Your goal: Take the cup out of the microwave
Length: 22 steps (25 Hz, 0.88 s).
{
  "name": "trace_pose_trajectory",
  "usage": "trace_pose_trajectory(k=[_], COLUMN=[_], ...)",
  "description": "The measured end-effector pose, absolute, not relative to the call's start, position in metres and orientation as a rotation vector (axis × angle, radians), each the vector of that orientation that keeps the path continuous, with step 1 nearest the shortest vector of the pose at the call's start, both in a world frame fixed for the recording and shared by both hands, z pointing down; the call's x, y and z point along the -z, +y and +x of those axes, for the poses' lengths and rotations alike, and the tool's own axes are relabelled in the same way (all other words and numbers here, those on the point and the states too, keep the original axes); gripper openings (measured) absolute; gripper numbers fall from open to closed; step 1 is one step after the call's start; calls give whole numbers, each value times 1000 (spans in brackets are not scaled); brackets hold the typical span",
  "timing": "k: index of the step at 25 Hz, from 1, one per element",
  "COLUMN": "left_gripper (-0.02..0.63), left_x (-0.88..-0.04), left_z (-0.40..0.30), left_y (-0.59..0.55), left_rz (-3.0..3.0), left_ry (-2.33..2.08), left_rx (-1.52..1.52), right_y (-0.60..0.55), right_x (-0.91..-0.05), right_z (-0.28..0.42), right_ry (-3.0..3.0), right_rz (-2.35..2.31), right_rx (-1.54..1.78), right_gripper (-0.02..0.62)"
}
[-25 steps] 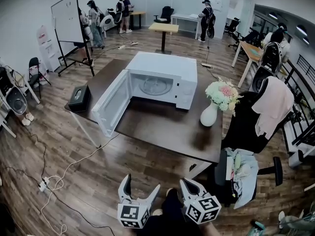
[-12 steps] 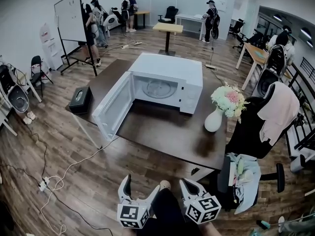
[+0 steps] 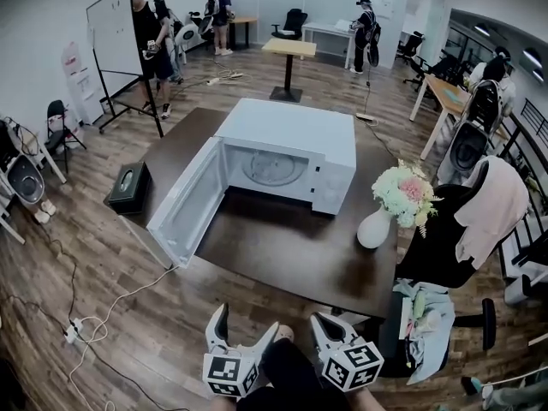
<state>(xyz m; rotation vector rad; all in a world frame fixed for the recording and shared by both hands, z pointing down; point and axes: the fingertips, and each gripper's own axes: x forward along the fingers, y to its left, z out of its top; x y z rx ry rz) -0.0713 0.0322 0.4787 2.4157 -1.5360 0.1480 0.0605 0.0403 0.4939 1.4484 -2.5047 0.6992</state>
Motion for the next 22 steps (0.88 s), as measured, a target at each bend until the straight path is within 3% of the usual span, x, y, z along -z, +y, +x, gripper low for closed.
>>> trace_pose_trajectory(k=[22], left_gripper=[472], left_x=[-474], left_z=[-54], left_y=[-141], left_rz=[2443], left_ry=[-1486], left_rx=[-150], right_y=[-123], right_x=[-499], right_z=[68], right_ry=[-2514], right_rz=[1412], right_rx=[-748], right_gripper=[-6])
